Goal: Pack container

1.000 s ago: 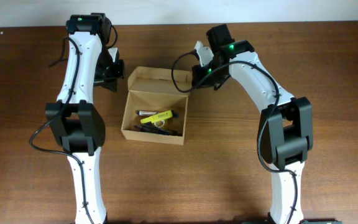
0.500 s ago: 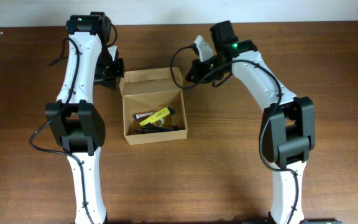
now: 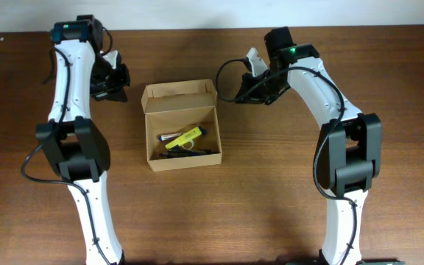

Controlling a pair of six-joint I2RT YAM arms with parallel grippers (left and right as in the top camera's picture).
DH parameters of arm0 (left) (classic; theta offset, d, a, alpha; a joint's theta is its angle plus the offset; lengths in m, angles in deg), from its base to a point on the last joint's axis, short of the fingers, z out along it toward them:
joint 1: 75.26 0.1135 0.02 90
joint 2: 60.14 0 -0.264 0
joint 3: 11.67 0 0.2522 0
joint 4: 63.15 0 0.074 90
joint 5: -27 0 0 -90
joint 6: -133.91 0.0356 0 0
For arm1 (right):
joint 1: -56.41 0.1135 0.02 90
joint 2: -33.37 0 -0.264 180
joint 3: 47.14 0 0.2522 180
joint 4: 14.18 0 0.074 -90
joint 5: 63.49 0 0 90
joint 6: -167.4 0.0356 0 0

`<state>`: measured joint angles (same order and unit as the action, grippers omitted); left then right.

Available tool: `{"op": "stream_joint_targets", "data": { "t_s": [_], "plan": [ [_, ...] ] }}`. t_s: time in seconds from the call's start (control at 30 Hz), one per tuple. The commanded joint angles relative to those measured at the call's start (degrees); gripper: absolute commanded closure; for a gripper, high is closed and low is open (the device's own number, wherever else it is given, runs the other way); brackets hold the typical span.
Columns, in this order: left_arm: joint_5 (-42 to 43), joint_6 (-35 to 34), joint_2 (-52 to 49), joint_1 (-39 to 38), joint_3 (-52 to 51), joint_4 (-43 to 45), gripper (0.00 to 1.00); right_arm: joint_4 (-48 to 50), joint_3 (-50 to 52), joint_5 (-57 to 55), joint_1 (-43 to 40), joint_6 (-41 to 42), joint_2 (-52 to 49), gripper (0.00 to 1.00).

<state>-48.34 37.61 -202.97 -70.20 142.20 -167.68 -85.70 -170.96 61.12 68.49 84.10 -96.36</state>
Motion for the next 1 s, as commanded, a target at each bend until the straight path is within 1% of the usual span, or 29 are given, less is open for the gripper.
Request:
{"op": "stream_joint_targets", "data": {
  "t_s": [0.0, 0.27, 0.5, 0.63, 0.83, 0.87, 0.97],
  "plan": [
    [8.8, 2.4, -4.0, 0.7, -0.6, -0.2, 0.98, -0.6, 0.3, 1.1, 0.3, 2.5, -2.8, 0.96],
    [12.6, 3.2, -7.4, 0.7, -0.6, -0.3, 0.99, -1.0, 0.3, 5.1, 0.5, 2.8, -6.6, 0.96],
    [16.3, 3.4, -9.6, 0.7, -0.6, 2.3, 0.98, 1.1, 0.3, 9.0, 1.9, 2.3, -8.8, 0.96],
    [20.1, 3.3, -9.6, 0.7, -0.6, 5.1, 0.98, 5.1, 0.3, 13.4, 2.2, 2.2, -9.2, 0.96],
    [22.7, 3.2, -9.6, 1.3, -0.6, 7.5, 0.98, 13.5, 0.3, 19.7, 2.1, 2.2, -9.2, 0.96],
    [24.6, 3.2, -9.6, 1.7, -0.6, 9.1, 0.98, 16.4, 0.3, 21.9, 2.1, 2.2, -9.2, 0.96],
    [28.9, 3.4, -9.6, 2.2, -0.4, 11.5, 0.98, 20.4, 0.3, 25.3, 2.1, 2.2, -9.2, 0.97]
  ]
}}
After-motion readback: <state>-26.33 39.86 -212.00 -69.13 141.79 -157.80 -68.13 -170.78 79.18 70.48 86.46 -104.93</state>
